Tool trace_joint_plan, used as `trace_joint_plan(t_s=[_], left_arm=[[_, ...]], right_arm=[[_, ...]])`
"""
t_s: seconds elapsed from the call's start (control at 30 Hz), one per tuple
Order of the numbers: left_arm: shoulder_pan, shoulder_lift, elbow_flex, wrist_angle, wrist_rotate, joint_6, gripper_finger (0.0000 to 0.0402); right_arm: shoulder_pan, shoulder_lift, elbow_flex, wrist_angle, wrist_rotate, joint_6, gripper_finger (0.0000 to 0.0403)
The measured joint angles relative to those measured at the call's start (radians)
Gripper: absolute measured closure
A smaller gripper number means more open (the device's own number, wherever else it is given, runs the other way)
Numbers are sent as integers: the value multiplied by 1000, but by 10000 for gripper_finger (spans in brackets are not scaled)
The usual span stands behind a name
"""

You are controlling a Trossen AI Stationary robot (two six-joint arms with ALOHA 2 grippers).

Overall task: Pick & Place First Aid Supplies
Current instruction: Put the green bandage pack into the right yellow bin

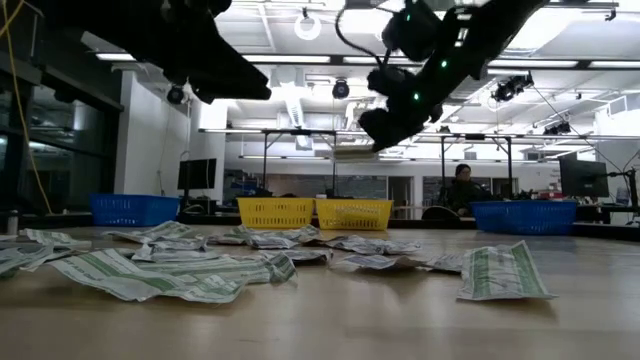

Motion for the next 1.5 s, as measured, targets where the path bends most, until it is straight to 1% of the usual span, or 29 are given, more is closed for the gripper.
trace_joint_plan(t_s=[0.13,0.2,0.3,0.37,0.43,0.57,0.7,0.8,0.87,0.93,1.03,1.13,1.3,1.37,1.5], left_arm=[[0,0,0,-15,-14,36,229],[0,0,0,-15,-47,65,229],[5,-1,0,-16,-110,118,229],[32,-1,0,-15,-108,157,229],[80,-6,0,-19,-56,180,229],[201,-29,0,-21,119,191,229],[325,-49,0,-38,243,211,229],[403,-55,-14,-34,388,214,229],[445,-55,-61,32,477,215,229],[482,-55,-130,142,515,198,229],[525,-55,-248,351,534,139,229],[539,-55,-360,553,551,102,229],[539,-60,-487,818,533,80,229],[539,-61,-508,873,534,80,229],[539,-60,-524,874,533,78,229]], right_arm=[[-130,0,0,2,-112,-45,403],[-182,0,0,8,-180,-60,403],[-238,0,0,28,-264,-64,403],[-263,6,0,46,-311,-76,403],[-280,19,0,69,-345,-91,403],[-299,65,0,112,-376,-132,403],[-326,85,0,145,-416,-153,403],[-347,85,0,152,-455,-153,403],[-357,85,0,147,-466,-152,403],[-366,85,0,144,-492,-152,403],[-373,85,0,142,-533,-144,403],[-374,85,0,136,-539,-143,403],[-374,85,0,95,-540,-140,403],[-374,85,0,72,-543,-132,403],[-374,85,0,57,-547,-125,403]])
